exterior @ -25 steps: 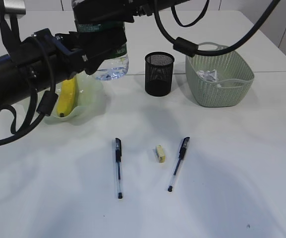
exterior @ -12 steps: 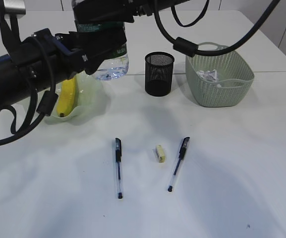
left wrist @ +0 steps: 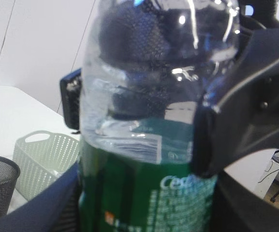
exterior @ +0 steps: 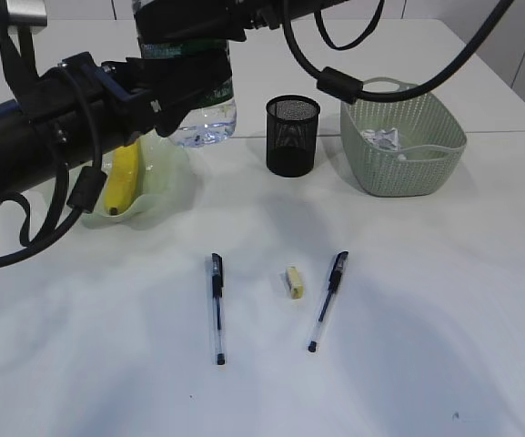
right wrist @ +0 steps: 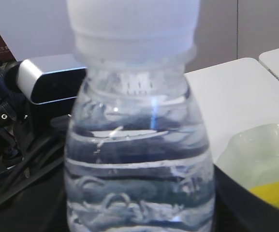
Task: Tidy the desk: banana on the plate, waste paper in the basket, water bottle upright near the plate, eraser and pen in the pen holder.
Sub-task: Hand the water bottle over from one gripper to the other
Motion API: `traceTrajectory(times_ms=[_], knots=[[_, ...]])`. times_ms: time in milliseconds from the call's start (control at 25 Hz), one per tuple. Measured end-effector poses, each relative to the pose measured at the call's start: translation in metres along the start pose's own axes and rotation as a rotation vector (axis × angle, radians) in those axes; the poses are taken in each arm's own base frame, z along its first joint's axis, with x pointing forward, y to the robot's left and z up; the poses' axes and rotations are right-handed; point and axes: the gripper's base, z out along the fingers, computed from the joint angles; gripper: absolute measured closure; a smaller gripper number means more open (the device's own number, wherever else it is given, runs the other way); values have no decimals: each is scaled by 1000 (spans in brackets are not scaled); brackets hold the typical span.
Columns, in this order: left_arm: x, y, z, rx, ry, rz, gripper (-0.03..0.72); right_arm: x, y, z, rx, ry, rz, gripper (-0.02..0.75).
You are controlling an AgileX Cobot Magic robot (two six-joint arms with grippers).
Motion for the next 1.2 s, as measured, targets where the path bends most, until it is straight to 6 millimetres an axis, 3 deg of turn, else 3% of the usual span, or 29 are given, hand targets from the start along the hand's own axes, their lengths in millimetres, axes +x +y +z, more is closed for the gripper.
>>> traceTrajectory(times_ms=[960,1200], knots=[[0,0,0,0,-3,-3,276,0,0,0,0,-1,11,274],[0,0,0,-2,-5,-4,286,0,0,0,-1,-5,21,220]])
